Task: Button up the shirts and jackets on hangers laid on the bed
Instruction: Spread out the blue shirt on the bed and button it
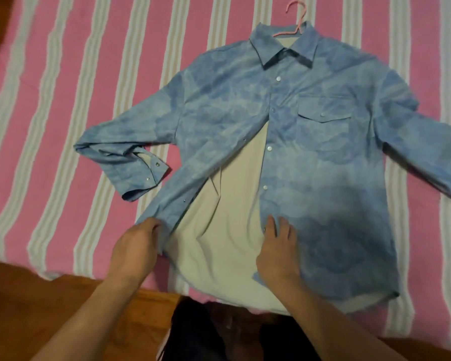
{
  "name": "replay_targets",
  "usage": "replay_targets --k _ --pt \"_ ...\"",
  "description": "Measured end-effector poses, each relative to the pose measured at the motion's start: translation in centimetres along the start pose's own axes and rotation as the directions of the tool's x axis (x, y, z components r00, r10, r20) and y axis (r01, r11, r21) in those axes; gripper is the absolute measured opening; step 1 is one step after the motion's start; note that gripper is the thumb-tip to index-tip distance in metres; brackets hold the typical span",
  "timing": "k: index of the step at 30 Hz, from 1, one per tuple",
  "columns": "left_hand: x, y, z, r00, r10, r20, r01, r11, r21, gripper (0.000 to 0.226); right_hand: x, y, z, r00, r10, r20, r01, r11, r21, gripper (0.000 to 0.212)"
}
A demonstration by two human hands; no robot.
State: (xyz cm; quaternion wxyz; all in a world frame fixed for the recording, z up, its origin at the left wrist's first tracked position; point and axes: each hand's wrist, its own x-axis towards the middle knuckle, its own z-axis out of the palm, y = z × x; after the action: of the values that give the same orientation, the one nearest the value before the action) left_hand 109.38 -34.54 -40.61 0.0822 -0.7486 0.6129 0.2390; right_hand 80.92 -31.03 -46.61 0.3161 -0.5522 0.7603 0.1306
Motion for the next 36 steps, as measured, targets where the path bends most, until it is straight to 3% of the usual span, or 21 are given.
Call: replay_targets --k 2,4,5,8,11,13,14,16,18,19,20,21,22,24,25,27,29,32,36 --pt "-1.6 1.0 -2.6 0.994 0.006 0.108 0.011 0.987 -0.163 0.028 -0.9 1.8 -3.1 0.998 0.046 0.040 -0.053 0.978 0.200 0.067" --pt "-3.4 2.5 -5.4 0.966 0.080 0.244 -0.019 0.970 -0.241 0.014 -2.0 4.1 -6.6 0.998 0.057 0.008 -0.058 0.964 0.261 0.048" --pt "-4.4 3.6 -6.5 0.934 0.143 0.327 -0.059 0.965 -0.254 0.012 -2.7 5.2 -8.5 0.996 0.078 -0.050 -0.064 0.970 0.234 0.045" --pt "-6.9 8.1 -7.0 0.783 0.324 0.530 -0.239 0.945 -0.224 0.040 -5.5 8.1 -15.1 0.949 0.189 -0.253 -0.130 0.964 0.232 0.038" --pt "-8.2 12.2 -3.5 0.650 0.459 0.606 -0.433 0.879 -0.200 0.040 -8.7 9.4 -19.8 0.881 0.184 -0.437 -0.087 0.969 0.232 0.053" --pt "-8.3 13.0 -0.2 0.567 0.527 0.633 -0.617 0.781 -0.098 0.037 -9.9 8.8 -20.3 0.859 0.166 -0.484 -0.065 0.974 0.219 0.056" --pt "-7.9 12.4 1.3 0.587 0.550 0.594 -0.673 0.739 -0.020 0.036 -10.2 8.3 -19.4 0.859 0.134 -0.494 -0.041 0.980 0.193 0.054" --pt "-6.1 9.9 3.7 0.746 0.561 0.359 -0.625 0.776 0.086 0.037 -10.4 6.0 -16.3 0.925 0.062 -0.375 0.013 0.981 0.195 0.043" --pt "-4.2 6.7 5.0 0.881 0.451 0.145 -0.464 0.882 0.082 0.051 -10.0 3.8 -12.2 0.998 -0.058 -0.038 0.062 0.990 0.130 0.033" --pt "-3.6 5.0 5.5 0.934 0.344 0.099 -0.351 0.934 0.061 0.063 -9.7 3.5 -10.2 0.986 -0.094 0.139 0.081 0.992 0.092 0.037" --pt "-3.1 3.2 6.2 0.967 0.239 0.087 -0.242 0.970 0.025 0.071 -9.3 4.0 -8.4 0.971 -0.081 0.225 0.058 0.993 0.106 0.038" --pt "-2.8 1.7 6.5 0.981 0.163 0.109 -0.158 0.986 -0.055 0.071 -8.9 5.0 -7.4 0.981 -0.028 0.193 -0.002 0.988 0.153 0.034" --pt "-2.8 0.5 6.9 0.986 0.119 0.117 -0.100 0.982 -0.159 0.062 -8.2 7.0 -6.5 0.998 0.049 0.049 -0.058 0.978 0.201 0.029" --pt "-3.1 -1.2 7.6 0.991 0.079 0.108 -0.036 0.934 -0.355 0.038 -6.8 11.7 -5.5 0.944 0.217 -0.249 -0.173 0.967 0.188 0.026" --pt "-3.0 -1.5 7.8 0.994 0.045 0.102 0.001 0.910 -0.414 0.037 -6.2 14.2 -5.0 0.903 0.300 -0.306 -0.261 0.951 0.163 0.029" --pt "-2.6 -1.4 8.4 0.995 -0.008 0.097 0.049 0.900 -0.434 0.036 -5.0 18.6 -4.3 0.849 0.459 -0.263 -0.425 0.888 0.177 0.039" --pt "-2.3 -0.7 8.7 0.997 -0.039 0.068 0.062 0.921 -0.384 0.028 -3.6 21.3 -3.5 0.815 0.557 -0.160 -0.487 0.808 0.332 0.048" --pt "-3.8 -0.2 7.9 0.987 -0.154 -0.040 0.131 0.928 -0.348 0.033 -2.5 23.0 -3.1 0.828 0.550 -0.107 -0.409 0.723 0.557 0.042" --pt "-8.7 -3.3 5.7 0.971 -0.216 -0.102 0.188 0.954 -0.234 0.034 -5.8 24.2 -4.2 0.881 0.456 -0.127 -0.275 0.713 0.645 0.022"
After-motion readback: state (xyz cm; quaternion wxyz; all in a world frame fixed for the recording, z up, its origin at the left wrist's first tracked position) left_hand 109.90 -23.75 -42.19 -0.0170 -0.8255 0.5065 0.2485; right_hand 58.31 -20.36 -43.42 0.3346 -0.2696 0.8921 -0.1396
